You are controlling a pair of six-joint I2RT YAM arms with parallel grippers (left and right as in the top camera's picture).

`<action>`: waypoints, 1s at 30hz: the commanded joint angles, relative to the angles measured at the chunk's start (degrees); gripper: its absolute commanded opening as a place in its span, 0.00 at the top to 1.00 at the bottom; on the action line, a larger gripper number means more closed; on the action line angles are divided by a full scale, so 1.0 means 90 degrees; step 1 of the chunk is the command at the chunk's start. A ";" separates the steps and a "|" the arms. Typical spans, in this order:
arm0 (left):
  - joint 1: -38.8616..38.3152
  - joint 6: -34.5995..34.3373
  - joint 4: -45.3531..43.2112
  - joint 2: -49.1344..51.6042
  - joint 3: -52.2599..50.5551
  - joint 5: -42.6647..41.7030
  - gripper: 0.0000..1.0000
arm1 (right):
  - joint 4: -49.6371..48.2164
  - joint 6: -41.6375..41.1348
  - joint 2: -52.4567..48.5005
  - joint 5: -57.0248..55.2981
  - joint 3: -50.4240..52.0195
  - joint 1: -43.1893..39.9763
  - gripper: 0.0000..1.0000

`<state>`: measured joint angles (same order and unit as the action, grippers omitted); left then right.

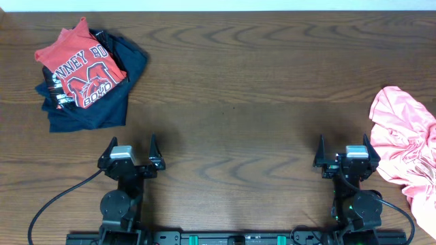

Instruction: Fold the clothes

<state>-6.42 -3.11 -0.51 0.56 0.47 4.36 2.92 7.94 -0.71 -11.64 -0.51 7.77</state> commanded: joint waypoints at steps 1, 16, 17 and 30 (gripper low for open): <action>0.0034 0.0080 0.0461 -0.0051 -0.0027 0.0068 0.02 | -0.0002 -0.0090 0.0049 -0.0061 0.0022 -0.0070 0.01; 0.0318 0.0083 0.0478 -0.0041 -0.0027 0.0068 0.02 | -0.0002 -0.0090 0.0049 -0.0061 0.0022 -0.0070 0.01; 0.0318 0.0083 0.0478 -0.0039 -0.0027 0.0068 0.02 | -0.0002 -0.0090 0.0049 -0.0058 0.0022 -0.0070 0.01; 0.0318 0.0080 0.0478 -0.0036 -0.0027 0.0068 0.02 | -0.0002 -0.0090 0.0049 -0.0061 0.0022 -0.0070 0.01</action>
<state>-3.84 -2.94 1.30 0.58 1.21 4.25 2.92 7.92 -0.69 -11.62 -0.51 7.79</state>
